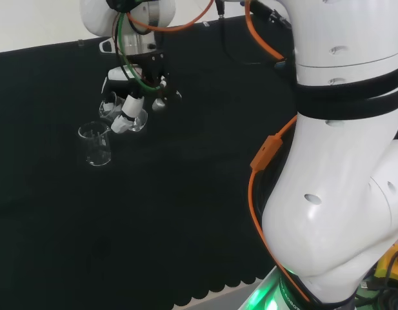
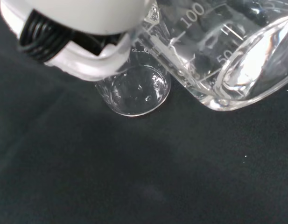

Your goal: Pour the water from the handheld beaker into the one on the table.

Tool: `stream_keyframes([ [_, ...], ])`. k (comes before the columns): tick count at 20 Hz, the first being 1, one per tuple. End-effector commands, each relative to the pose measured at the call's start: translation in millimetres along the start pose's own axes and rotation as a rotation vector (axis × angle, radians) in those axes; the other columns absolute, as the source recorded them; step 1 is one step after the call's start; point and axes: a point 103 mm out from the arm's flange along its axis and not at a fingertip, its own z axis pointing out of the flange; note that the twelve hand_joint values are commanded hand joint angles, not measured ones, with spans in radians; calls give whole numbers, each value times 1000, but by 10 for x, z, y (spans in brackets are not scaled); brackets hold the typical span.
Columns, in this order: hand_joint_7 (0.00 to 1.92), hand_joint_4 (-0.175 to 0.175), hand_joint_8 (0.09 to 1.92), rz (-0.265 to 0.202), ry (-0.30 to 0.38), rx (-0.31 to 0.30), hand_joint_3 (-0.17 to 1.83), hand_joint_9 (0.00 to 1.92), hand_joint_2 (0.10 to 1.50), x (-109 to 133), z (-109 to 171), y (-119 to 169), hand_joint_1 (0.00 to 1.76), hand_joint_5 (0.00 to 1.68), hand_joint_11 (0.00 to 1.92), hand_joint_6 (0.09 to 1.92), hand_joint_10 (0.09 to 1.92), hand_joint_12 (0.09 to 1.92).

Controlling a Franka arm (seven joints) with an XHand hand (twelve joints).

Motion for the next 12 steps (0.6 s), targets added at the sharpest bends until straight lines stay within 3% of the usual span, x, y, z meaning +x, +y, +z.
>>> stream_keyframes([
  [1, 1301, -175, 655, 2, -50, 70, 607, 1584, 683, 54, 15, 39, 1311, 1235, 1290, 681, 524, 723],
  [12, 1299, -175, 663, 24, -150, 120, 619, 1588, 678, 143, -48, 34, 1311, 1233, 1281, 688, 527, 720],
])
